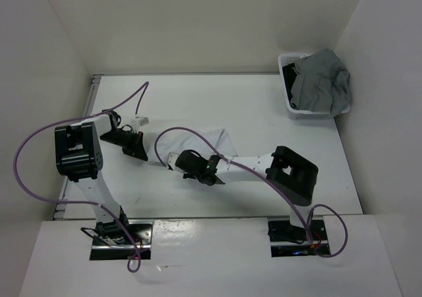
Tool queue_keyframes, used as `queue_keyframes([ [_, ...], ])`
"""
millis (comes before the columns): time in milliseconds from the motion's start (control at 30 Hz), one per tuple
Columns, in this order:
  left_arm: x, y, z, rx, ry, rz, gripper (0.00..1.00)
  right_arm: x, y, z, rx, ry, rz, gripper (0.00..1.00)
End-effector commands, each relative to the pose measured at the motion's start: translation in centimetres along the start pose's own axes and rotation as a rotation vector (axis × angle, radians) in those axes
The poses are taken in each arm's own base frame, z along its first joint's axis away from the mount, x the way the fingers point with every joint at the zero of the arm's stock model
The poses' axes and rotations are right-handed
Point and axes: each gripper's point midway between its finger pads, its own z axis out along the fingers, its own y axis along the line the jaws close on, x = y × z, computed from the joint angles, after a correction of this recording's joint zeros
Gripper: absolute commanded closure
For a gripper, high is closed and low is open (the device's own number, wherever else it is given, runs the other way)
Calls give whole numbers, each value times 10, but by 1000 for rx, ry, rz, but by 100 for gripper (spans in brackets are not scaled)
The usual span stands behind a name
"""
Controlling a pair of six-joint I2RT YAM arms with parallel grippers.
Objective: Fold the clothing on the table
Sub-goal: Flatten the skirt out
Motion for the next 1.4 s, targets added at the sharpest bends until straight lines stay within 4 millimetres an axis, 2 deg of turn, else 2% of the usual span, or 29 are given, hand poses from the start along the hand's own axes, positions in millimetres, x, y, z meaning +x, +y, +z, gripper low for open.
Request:
queue_keyframes([
  [0, -5, 0, -9, -22, 11, 64, 100, -23, -36, -24, 59, -83, 82, 100],
  [33, -6, -5, -15, -25, 7, 68, 100, -31, -41, -32, 59, -107, 91, 100],
  [100, -19, -10, -30, -54, -14, 98, 100, -40, -67, -51, 93, -150, 146, 100],
  [133, -25, -10, -36, -75, -26, 108, 100, -41, -70, -58, 97, -160, 150, 100],
  [200, -38, -18, -51, -91, -46, 121, 100, -47, -90, -73, 128, -199, 187, 100],
  [233, -45, -24, -61, -107, -68, 132, 100, -53, -100, -89, 142, -234, 202, 100],
  [267, -51, -28, -68, -117, -80, 144, 100, -55, -104, -97, 148, -249, 208, 100],
  [300, -62, -39, -79, -121, -105, 163, 100, -57, -112, -108, 157, -277, 226, 100],
  [467, -92, -79, -109, -141, -187, 233, 100, -65, -127, -143, 169, -358, 252, 100],
  [500, -94, -89, -107, -134, -188, 242, 100, -68, -129, -150, 162, -374, 253, 100],
  [567, -103, -108, -116, -143, -221, 271, 100, -68, -133, -163, 165, -402, 252, 100],
  [633, -108, -130, -117, -123, -237, 290, 100, -70, -144, -179, 199, -431, 272, 100],
  [833, -136, -185, -149, -148, -351, 372, 100, -77, -168, -214, 252, -480, 293, 100],
  [933, -143, -219, -169, -148, -415, 429, 98, -78, -183, -242, 274, -531, 318, 100],
  [1100, -149, -244, -195, -166, -482, 499, 96, -76, -206, -276, 323, -593, 339, 100],
  [1133, -149, -248, -199, -168, -487, 503, 96, -77, -209, -277, 333, -602, 327, 100],
  [1167, -150, -252, -202, -173, -489, 513, 94, -73, -220, -277, 364, -596, 335, 100],
  [1200, -158, -253, -208, -189, -504, 525, 94, -69, -228, -281, 385, -603, 351, 100],
  [1267, -166, -252, -205, -181, -494, 525, 94, -59, -249, -282, 447, -591, 356, 100],
  [1333, -178, -246, -202, -178, -488, 519, 94, -51, -262, -271, 497, -546, 358, 100],
  [1367, -182, -241, -200, -186, -481, 512, 94, -47, -269, -273, 523, -541, 362, 100],
])
